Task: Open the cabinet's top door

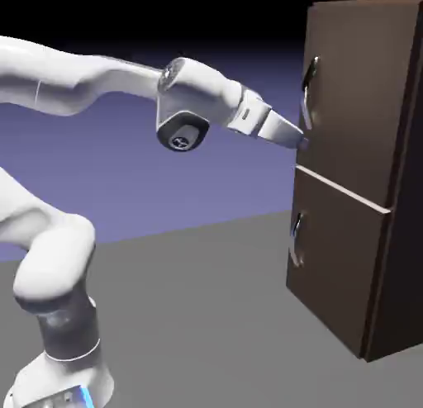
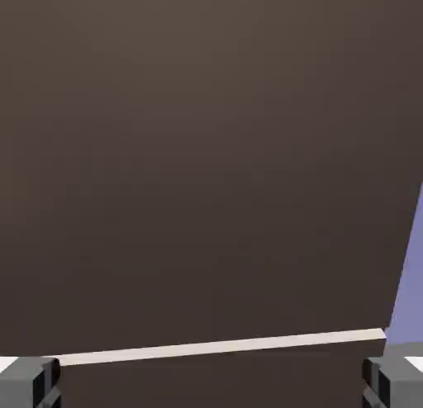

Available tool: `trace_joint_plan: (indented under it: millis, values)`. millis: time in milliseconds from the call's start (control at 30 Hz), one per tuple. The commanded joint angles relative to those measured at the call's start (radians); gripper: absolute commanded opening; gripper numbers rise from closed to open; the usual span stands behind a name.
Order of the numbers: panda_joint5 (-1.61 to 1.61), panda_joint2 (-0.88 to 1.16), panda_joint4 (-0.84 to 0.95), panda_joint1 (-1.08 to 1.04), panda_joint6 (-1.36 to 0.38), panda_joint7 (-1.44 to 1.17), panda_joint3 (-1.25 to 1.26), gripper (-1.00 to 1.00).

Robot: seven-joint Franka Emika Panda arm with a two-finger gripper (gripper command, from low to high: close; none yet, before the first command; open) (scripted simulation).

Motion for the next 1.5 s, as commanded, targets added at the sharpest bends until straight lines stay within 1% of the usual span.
trace_joint_plan:
  millis: [0,1133,1200,1367,1400,1433,1467]
  values:
    - [0.044,-0.007,0.011,-0.02,-0.002,-0.028,0.02,0.0]
    - [1.522,-0.253,0.394,-0.686,-0.066,-0.98,0.682,0.0]
    - [1.535,-0.255,0.397,-0.692,-0.067,-0.988,0.688,0.0]
    - [1.559,-0.222,0.532,-0.875,-0.087,-0.983,0.797,0.0]
    - [1.559,-0.222,0.533,-0.877,-0.087,-0.983,0.798,0.0]
    - [1.559,-0.222,0.533,-0.877,-0.087,-0.983,0.798,-1.0]
    - [1.559,-0.222,0.533,-0.877,-0.087,-0.983,0.798,-1.0]
